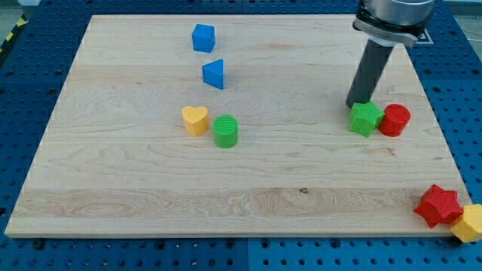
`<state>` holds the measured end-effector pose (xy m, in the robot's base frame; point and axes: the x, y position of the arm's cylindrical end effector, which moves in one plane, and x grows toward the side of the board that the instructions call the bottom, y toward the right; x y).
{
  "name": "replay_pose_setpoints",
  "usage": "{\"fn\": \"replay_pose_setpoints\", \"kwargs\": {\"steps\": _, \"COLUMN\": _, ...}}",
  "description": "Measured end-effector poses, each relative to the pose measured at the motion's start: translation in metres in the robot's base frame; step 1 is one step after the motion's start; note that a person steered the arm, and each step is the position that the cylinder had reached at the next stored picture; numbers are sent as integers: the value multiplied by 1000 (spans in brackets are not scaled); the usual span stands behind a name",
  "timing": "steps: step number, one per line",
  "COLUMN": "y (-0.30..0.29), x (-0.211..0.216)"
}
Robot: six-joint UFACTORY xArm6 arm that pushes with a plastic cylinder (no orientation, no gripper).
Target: Slide the green starred circle towards the bottom right corner
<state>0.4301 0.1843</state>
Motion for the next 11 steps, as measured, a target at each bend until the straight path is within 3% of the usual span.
{"fn": "replay_pose_setpoints", "kwargs": {"steps": 2, "y": 32, "x": 23}}
{"fn": "replay_pose_setpoints", "kwargs": {"steps": 4, "y": 37, "x": 1}}
{"fn": "replay_pose_setpoints", "kwargs": {"steps": 7, "y": 87, "x": 39}}
{"fn": "replay_pose_setpoints", "kwargs": {"steps": 9, "y": 64, "x": 45}}
{"fn": "replay_pose_setpoints", "kwargs": {"steps": 10, "y": 30, "x": 14}}
{"fn": "replay_pose_setpoints", "kwargs": {"steps": 11, "y": 17, "x": 8}}
